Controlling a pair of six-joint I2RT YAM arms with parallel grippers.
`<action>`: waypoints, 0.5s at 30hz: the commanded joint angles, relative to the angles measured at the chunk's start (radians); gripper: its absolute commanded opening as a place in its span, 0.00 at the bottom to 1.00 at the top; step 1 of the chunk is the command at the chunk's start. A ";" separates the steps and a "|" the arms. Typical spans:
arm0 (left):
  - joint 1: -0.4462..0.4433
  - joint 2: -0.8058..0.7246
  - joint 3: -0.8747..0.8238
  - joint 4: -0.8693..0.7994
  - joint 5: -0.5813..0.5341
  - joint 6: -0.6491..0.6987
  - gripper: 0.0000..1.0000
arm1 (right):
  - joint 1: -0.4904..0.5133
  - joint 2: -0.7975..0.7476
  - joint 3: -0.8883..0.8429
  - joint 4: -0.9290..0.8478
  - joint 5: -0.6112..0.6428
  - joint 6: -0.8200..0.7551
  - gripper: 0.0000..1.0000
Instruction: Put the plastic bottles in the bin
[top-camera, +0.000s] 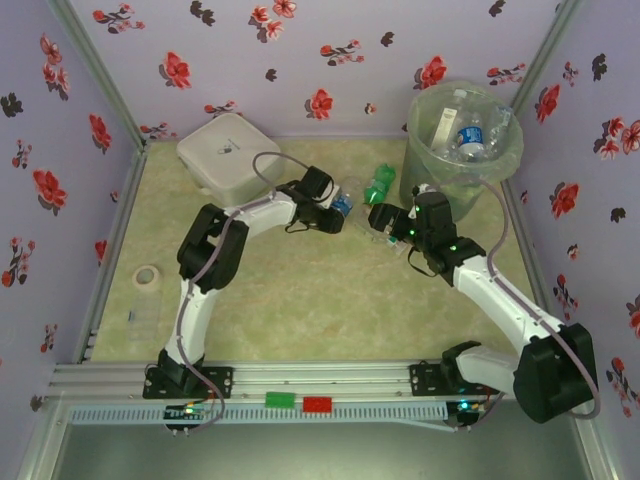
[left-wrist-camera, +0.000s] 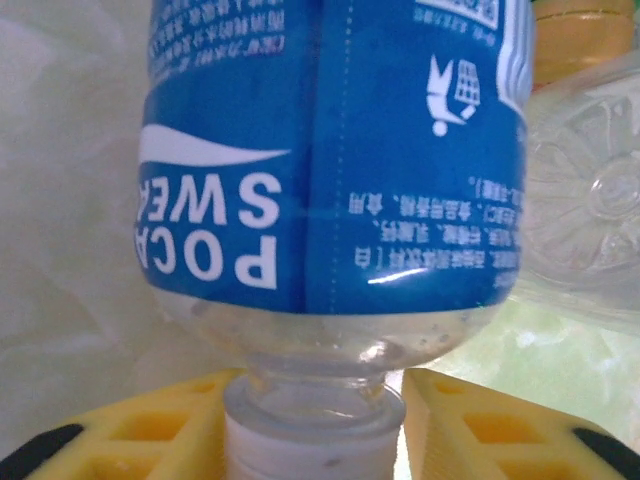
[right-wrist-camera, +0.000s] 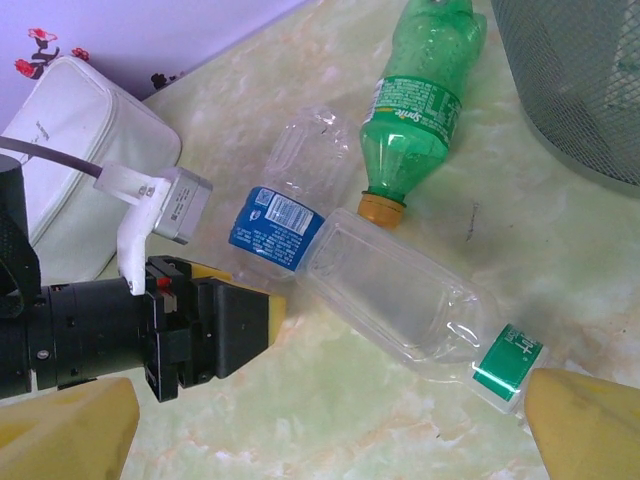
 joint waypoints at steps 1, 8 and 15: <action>-0.001 0.015 0.040 -0.036 0.012 0.040 0.38 | 0.003 0.008 0.025 0.009 0.020 0.014 1.00; -0.001 -0.094 -0.063 0.038 0.012 0.011 0.11 | 0.003 0.015 0.037 0.023 0.009 0.032 1.00; -0.001 -0.361 -0.350 0.282 0.032 -0.109 0.00 | 0.006 0.095 0.096 0.123 -0.087 0.105 1.00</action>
